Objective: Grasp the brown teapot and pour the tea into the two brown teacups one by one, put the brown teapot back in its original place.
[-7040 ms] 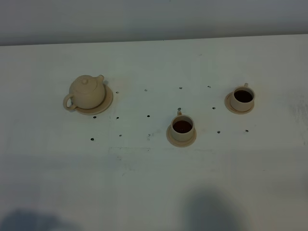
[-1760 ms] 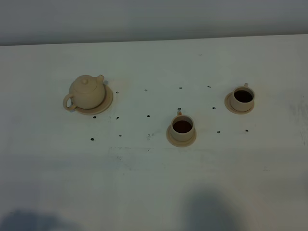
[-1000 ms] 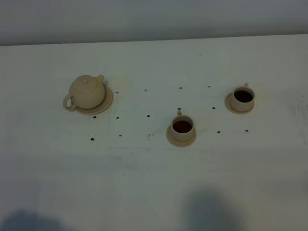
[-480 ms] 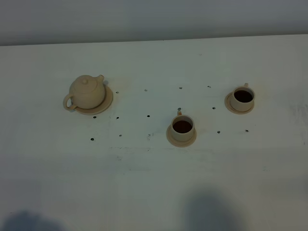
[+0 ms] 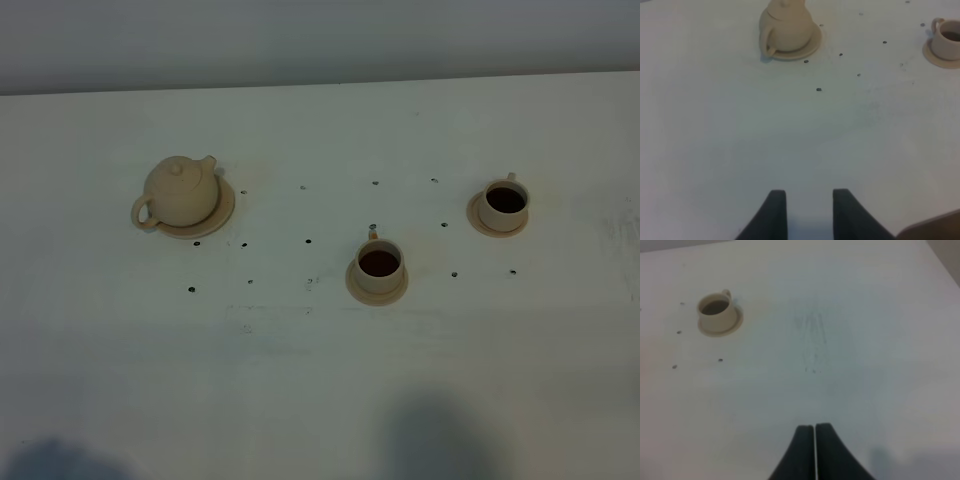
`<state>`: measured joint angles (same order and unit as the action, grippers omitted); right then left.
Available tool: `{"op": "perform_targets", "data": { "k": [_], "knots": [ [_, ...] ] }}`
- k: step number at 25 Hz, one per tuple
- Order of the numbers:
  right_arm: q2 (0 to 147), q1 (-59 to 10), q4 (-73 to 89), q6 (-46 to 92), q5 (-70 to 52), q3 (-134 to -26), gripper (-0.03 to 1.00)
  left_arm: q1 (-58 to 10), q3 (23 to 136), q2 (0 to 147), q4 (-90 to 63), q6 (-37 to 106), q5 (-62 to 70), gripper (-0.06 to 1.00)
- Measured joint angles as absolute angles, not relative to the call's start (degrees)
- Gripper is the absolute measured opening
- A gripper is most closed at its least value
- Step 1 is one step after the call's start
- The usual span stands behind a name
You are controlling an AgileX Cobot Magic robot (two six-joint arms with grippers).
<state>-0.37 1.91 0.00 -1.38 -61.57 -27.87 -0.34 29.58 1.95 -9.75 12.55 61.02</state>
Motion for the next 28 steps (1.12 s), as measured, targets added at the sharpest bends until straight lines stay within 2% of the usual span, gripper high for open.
{"op": "perform_targets", "data": {
  "k": [28],
  "knots": [
    [-0.37,1.91,0.0,-1.38,-61.57,-27.87,-0.02,-0.34,29.58,1.95,-9.75,12.51,61.02,0.29]
  ]
}}
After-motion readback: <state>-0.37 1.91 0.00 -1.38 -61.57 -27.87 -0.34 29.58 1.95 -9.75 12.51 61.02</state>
